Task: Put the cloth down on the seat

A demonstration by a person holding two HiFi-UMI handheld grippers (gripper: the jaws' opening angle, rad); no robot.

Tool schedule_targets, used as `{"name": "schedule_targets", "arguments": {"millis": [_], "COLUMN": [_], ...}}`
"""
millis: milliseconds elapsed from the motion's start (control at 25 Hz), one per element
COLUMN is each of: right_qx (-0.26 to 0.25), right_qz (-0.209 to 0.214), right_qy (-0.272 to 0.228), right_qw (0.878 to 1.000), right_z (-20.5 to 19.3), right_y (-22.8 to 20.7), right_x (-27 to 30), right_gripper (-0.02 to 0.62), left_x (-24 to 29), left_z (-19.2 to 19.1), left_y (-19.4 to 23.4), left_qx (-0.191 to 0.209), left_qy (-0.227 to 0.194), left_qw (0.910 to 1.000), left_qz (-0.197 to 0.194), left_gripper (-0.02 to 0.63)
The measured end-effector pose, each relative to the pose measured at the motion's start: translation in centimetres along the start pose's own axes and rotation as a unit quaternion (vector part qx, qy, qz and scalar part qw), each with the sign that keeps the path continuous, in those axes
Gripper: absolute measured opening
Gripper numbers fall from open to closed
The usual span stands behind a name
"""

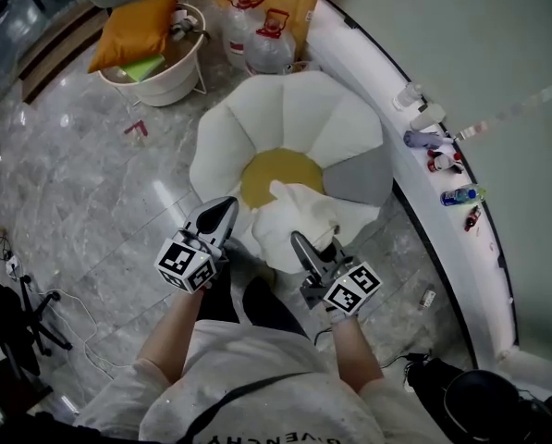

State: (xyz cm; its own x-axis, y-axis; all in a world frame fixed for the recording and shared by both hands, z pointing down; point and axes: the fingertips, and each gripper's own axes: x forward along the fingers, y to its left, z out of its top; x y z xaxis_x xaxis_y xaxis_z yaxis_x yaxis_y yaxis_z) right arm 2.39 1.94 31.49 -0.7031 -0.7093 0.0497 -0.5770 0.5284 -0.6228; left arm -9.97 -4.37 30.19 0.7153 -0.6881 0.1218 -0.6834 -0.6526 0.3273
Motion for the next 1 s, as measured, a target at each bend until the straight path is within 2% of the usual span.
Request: {"name": "schedule_targets", "arguments": {"millis": [160, 400, 760, 1000], "right_qx": [0.002, 0.003, 0.007, 0.023], "right_qz": [-0.012, -0.047, -0.072, -0.078], "right_qy": [-0.009, -0.018, -0.011, -0.015], "right_qw": [1.000, 0.999, 0.997, 0.997], "right_z": [-0.1, -0.2, -0.9, -2.2], "right_y": [-1.7, -4.6, -11.1, -14.6], "right_x": [1.3, 4.3, 8.4, 11.1], "right_gripper": [0.114, 0.114, 0.114, 0.114], "left_x": [1.8, 6.4, 13.8, 16.8], "left_z": [0.2, -0.7, -4.8, -7.7], "left_y": [2.2, 6.7, 11.6, 14.6], "left_qx": [-0.004, -0.015, -0.019, -0.031], "left_qy": [-0.003, 0.036, 0.094, 0.117], "left_qw": [1.0000, 0.9986, 0.9922, 0.9885], "left_qz": [-0.005, -0.037, -0.079, -0.090], "left_gripper": [0.014, 0.014, 0.014, 0.014]}}
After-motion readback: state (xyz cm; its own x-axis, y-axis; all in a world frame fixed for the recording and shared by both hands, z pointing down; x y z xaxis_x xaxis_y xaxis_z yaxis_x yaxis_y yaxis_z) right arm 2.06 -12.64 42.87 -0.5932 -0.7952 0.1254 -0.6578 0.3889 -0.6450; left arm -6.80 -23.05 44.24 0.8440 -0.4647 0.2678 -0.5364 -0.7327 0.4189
